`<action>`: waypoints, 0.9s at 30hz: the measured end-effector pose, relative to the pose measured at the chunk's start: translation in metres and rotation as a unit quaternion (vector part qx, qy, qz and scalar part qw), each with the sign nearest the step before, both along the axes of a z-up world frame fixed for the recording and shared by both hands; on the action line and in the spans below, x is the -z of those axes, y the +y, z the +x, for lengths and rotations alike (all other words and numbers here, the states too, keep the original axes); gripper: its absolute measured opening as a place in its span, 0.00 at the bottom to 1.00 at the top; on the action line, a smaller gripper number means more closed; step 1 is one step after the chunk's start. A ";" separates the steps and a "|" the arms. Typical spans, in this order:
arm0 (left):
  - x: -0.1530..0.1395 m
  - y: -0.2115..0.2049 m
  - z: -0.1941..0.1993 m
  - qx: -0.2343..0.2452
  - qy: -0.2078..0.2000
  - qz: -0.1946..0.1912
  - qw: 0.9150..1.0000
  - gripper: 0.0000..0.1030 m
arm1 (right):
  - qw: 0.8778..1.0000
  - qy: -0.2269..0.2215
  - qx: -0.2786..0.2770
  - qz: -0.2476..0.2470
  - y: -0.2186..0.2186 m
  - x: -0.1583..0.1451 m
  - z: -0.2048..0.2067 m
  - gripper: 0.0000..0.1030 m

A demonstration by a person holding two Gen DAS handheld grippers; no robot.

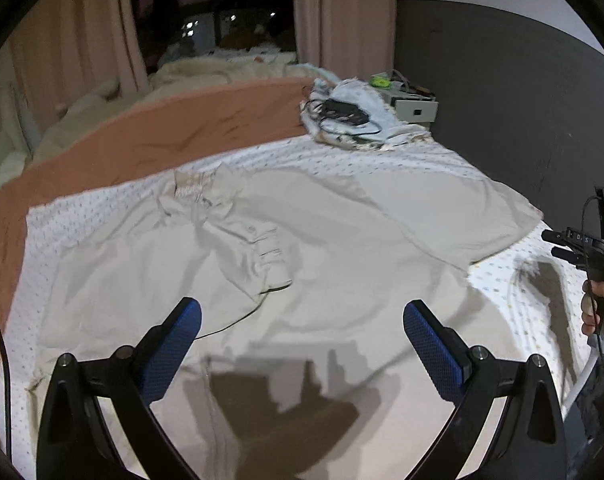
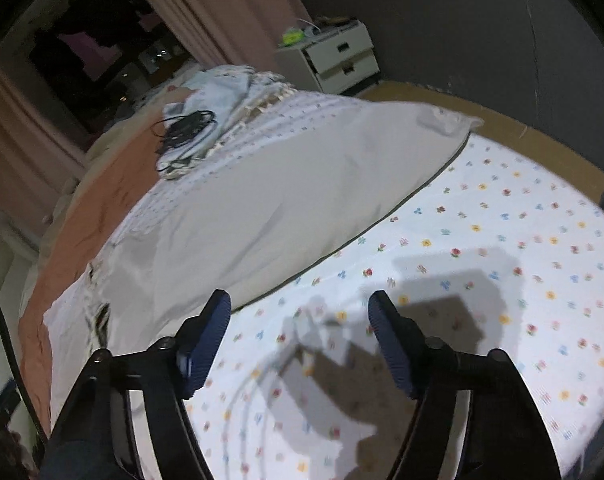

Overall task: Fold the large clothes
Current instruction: 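Grasp the other sleeve with the right gripper and lift it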

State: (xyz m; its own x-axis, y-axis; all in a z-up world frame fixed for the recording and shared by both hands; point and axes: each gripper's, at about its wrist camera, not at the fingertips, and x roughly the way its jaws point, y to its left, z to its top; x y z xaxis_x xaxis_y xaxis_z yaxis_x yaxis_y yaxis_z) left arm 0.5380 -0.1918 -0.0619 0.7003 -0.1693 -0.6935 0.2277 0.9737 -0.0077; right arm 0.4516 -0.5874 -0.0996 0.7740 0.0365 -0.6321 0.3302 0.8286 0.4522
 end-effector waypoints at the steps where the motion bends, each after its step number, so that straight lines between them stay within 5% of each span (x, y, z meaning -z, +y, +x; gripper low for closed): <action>1: 0.006 0.007 0.007 -0.005 0.004 -0.001 1.000 1.00 | 1.000 0.003 0.004 0.002 -0.003 0.003 0.007 0.64; 14: 0.059 0.061 0.044 -0.032 0.030 -0.017 0.999 0.91 | 0.997 0.006 0.071 0.035 -0.039 0.038 0.077 0.53; 16: 0.062 0.070 0.042 -0.040 0.032 -0.027 0.998 0.91 | 0.997 0.010 0.076 0.030 -0.045 0.041 0.081 0.28; 19: 0.065 0.087 0.038 -0.054 0.033 -0.033 0.997 0.91 | 0.996 0.002 0.077 0.037 -0.054 0.043 0.088 0.04; 27: 0.062 0.136 0.028 -0.098 0.038 -0.056 0.993 0.91 | 0.996 -0.062 0.042 -0.053 -0.011 -0.018 0.072 0.00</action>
